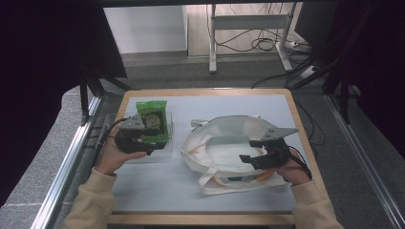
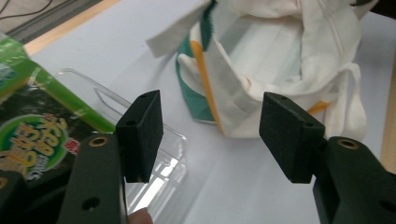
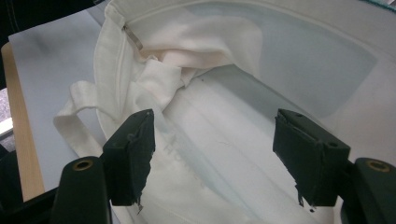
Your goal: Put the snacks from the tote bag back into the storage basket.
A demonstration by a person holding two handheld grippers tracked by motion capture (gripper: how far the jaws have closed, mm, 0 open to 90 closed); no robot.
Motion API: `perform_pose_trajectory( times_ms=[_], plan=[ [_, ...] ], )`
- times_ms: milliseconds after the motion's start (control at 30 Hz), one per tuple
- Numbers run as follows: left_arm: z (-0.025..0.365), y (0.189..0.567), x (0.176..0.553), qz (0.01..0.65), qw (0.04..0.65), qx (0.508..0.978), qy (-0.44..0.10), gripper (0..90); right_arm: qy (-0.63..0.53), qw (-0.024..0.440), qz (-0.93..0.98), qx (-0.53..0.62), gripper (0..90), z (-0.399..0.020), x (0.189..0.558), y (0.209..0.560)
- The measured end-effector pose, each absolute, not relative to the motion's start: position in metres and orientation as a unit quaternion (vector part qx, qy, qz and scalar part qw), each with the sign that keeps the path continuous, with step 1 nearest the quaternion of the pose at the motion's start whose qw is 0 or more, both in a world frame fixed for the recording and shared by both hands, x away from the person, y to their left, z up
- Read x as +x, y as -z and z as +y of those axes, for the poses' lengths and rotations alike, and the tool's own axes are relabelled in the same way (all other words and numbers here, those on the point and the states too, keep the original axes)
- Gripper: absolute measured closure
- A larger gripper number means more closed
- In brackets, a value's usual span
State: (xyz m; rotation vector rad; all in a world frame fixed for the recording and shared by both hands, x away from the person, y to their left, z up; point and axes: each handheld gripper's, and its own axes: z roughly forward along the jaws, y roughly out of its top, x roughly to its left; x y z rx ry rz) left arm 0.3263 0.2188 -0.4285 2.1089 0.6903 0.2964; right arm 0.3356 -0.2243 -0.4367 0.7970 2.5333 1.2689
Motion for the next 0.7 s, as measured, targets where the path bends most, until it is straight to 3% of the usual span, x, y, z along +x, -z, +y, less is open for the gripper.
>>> perform_pose_trajectory(
  times_ms=[700],
  plan=[
    [0.203, 0.457, 0.312, 0.292, 0.437, 0.845, -0.098, 37.2, -0.447, 0.103, 0.846, 0.271, 28.8, -0.23, 0.33, 0.435]
  ],
)
